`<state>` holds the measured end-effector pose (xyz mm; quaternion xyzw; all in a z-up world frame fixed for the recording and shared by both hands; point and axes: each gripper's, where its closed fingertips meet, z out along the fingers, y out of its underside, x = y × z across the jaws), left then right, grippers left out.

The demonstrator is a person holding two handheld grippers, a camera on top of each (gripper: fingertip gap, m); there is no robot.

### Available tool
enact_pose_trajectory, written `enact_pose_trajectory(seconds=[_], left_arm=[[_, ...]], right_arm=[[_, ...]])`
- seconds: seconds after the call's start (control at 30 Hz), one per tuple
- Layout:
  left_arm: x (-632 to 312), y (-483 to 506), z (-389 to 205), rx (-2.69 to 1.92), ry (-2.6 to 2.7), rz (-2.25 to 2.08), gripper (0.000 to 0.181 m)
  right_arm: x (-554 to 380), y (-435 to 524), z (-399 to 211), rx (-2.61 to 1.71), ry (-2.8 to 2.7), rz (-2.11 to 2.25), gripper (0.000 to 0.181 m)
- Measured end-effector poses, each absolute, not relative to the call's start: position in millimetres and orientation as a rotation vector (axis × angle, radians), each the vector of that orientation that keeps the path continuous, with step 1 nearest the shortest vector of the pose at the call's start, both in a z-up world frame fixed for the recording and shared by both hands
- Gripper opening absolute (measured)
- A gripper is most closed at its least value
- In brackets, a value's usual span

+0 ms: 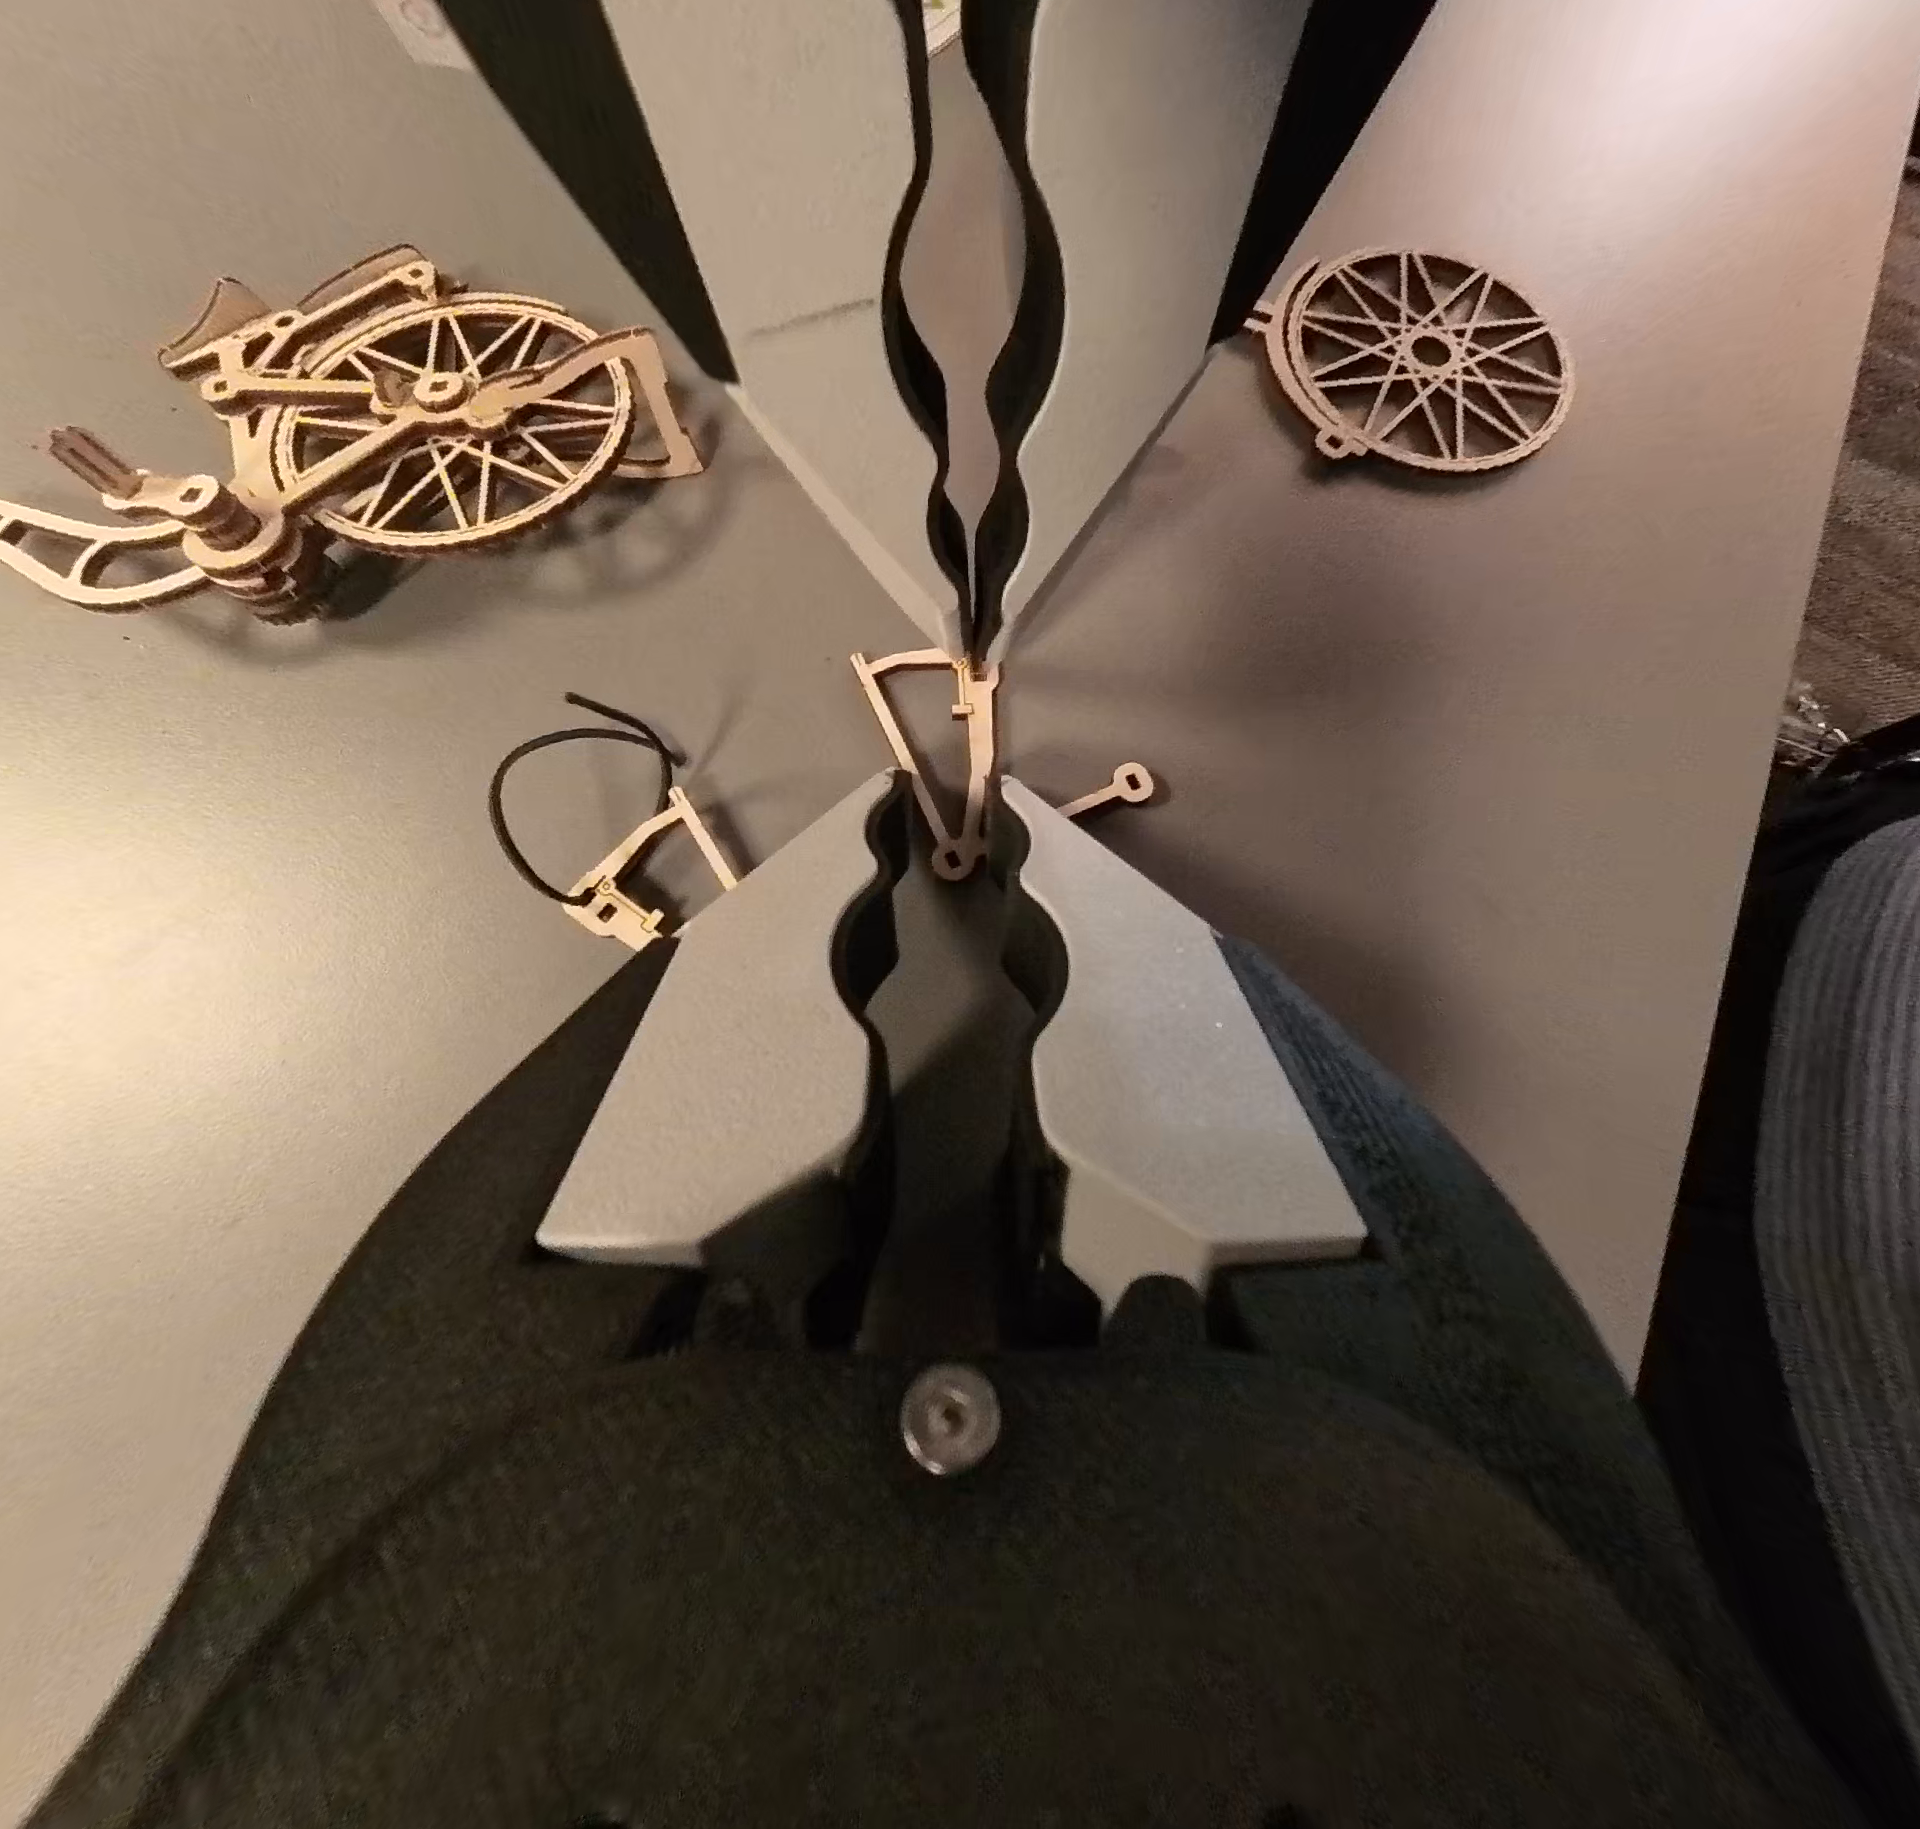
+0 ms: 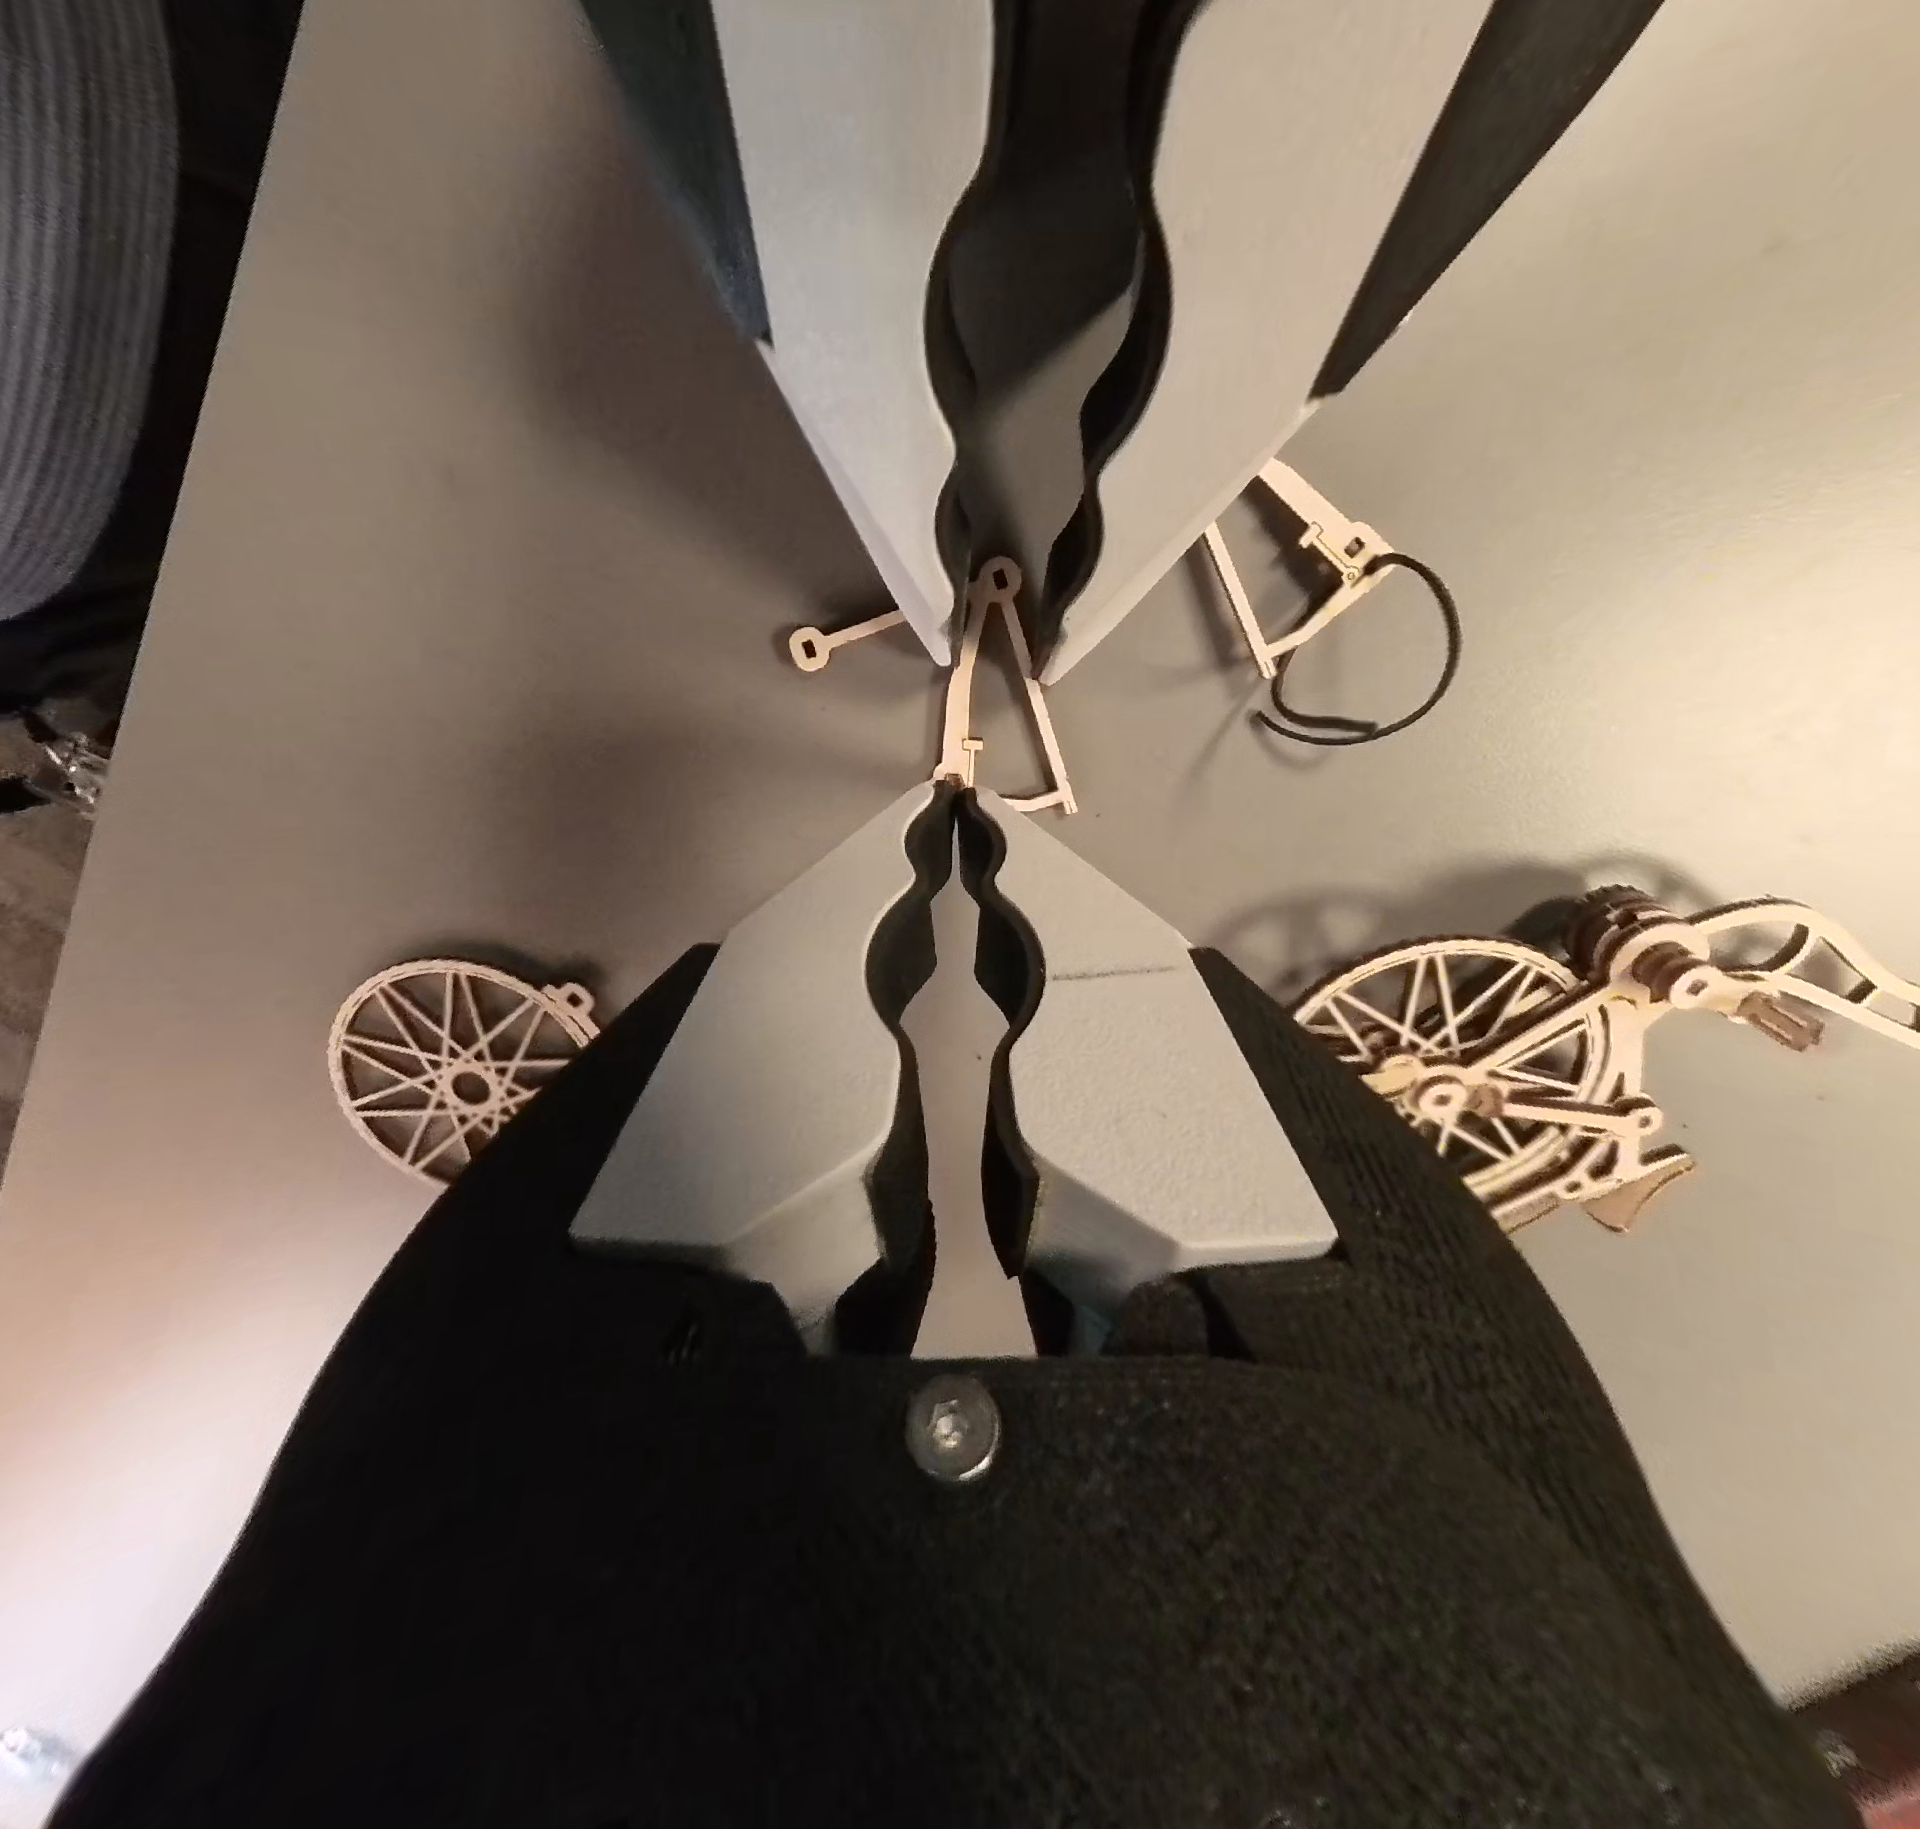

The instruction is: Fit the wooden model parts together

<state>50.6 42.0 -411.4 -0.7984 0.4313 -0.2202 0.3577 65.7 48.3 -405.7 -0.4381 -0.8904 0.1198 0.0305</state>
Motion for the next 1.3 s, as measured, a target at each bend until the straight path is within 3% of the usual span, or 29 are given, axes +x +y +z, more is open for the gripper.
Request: enact_pose_trajectory(seconds=[1.07,1.3], left_arm=[[49,45,-411,-2.081,1.075,-0.591,0.013],[42,52,-382,-2.025,0.806,-0.722,0.054]], right_arm=[[64,51,-405,-1.441,-2.451,0.324,0.000],[74,58,-386,-1.113,-2.159,0.243,0.000]])
